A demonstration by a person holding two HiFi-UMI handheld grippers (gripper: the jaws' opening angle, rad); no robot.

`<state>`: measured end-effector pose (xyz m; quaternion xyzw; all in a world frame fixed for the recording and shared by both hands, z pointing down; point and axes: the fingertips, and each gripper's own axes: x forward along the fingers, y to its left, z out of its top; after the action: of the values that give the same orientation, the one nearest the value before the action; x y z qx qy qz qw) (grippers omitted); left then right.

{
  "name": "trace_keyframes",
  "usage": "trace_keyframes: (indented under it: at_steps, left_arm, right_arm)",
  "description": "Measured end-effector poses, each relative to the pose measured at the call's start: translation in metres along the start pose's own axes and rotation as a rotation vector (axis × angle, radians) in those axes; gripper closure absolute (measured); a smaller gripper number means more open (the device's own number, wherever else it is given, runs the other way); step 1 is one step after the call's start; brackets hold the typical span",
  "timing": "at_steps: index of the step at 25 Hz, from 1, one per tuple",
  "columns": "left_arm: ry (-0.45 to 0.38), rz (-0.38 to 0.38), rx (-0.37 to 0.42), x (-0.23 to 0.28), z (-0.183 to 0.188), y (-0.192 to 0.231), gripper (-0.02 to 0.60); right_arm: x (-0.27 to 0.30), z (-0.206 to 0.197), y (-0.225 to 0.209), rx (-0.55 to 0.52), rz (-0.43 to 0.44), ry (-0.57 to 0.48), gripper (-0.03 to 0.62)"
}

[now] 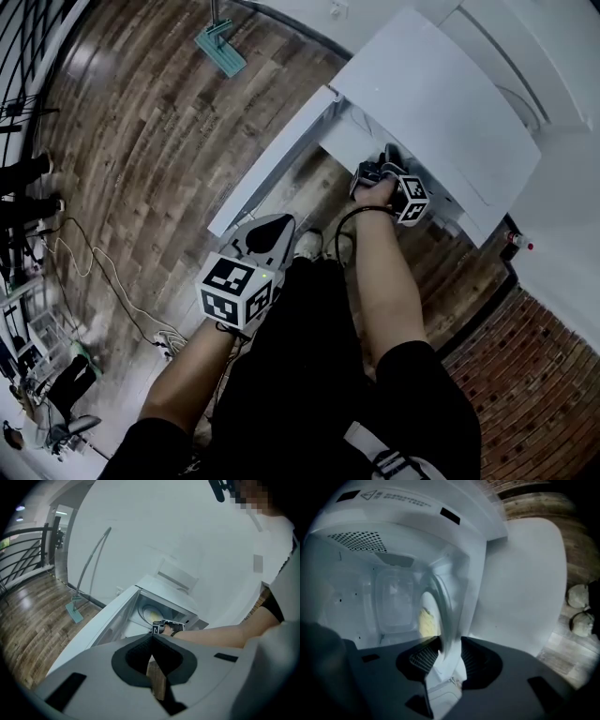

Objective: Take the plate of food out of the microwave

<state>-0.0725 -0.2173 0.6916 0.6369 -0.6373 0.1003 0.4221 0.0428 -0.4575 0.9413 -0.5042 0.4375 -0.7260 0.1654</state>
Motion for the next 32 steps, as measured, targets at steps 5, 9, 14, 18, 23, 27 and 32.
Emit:
trace_keyframes:
  at_steps: [5,9,14,18,23,27,32]
  left_arm:
    - [0.013,-0.008,-0.001,0.004,-0.005,-0.006,0.581]
    - [0.035,-0.016,0.006,0.008,-0.013,-0.013,0.581]
    - [0.032,-0.028,0.021,0.007,-0.012,-0.023,0.581]
    - [0.012,-0.034,0.029,0.002,-0.003,-0.029,0.581]
    - [-0.025,-0.035,0.040,-0.006,0.016,-0.034,0.581]
    - [-0.053,-0.044,0.044,-0.021,0.035,-0.042,0.581]
    - [-0.087,-0.078,0.052,-0.038,0.058,-0.062,0.581]
  right_arm:
    - [-0.010,-0.007,0.009,-0.018,0.101,0.058,0.538]
    - [-0.017,-0.010,0.007,-0.051,0.128,0.098,0.556]
    - [-0.037,-0.014,0.008,-0.065,0.199,0.149,0.569]
    - [-0.059,-0.014,0.007,-0.117,0.224,0.192,0.571]
    - [-0.097,-0.026,0.012,-0.222,0.239,0.264,0.571]
    - [-0.142,-0.036,0.015,-0.245,0.218,0.302,0.571]
    - [-0.209,-0.047,0.020,-0.234,0.190,0.342,0.571]
